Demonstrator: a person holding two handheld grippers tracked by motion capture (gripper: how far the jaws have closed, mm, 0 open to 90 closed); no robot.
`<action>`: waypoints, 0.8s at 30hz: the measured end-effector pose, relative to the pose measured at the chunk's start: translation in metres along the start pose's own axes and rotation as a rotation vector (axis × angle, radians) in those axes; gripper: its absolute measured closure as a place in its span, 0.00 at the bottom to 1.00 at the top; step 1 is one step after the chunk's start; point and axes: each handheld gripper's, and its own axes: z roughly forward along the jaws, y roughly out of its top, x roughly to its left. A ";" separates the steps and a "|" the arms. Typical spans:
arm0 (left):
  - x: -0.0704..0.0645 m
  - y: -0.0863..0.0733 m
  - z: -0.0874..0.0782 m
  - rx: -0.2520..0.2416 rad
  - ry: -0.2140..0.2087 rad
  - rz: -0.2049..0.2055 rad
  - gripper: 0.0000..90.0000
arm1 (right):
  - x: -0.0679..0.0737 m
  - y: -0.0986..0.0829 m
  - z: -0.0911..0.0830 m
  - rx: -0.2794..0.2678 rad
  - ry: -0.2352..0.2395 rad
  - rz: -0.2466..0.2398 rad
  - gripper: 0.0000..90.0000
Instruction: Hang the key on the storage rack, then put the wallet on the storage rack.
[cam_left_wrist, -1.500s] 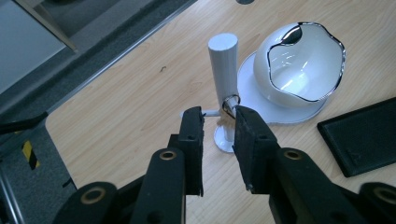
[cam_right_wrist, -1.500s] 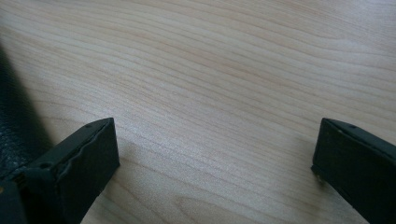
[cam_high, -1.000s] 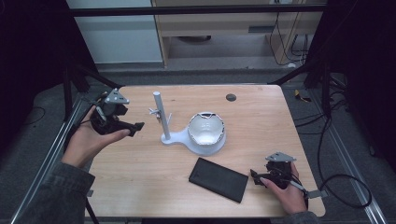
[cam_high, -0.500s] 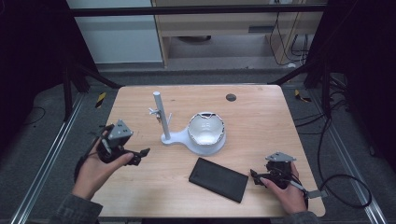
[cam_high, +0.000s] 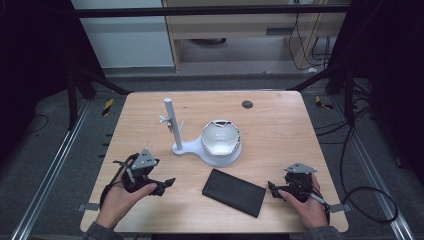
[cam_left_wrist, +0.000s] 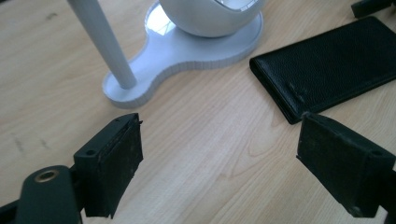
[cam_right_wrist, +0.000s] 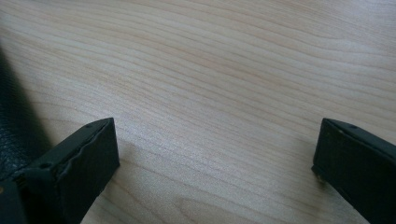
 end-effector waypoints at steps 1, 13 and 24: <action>-0.001 -0.003 0.004 0.003 -0.004 -0.001 0.15 | 0.000 0.000 0.000 0.000 0.000 0.000 0.00; -0.018 -0.016 0.023 -0.019 -0.036 -0.009 0.15 | 0.000 -0.001 -0.001 0.000 0.002 0.000 0.00; -0.038 -0.017 0.058 0.057 -0.110 0.054 0.29 | -0.003 0.002 -0.010 -0.043 0.000 -0.024 0.10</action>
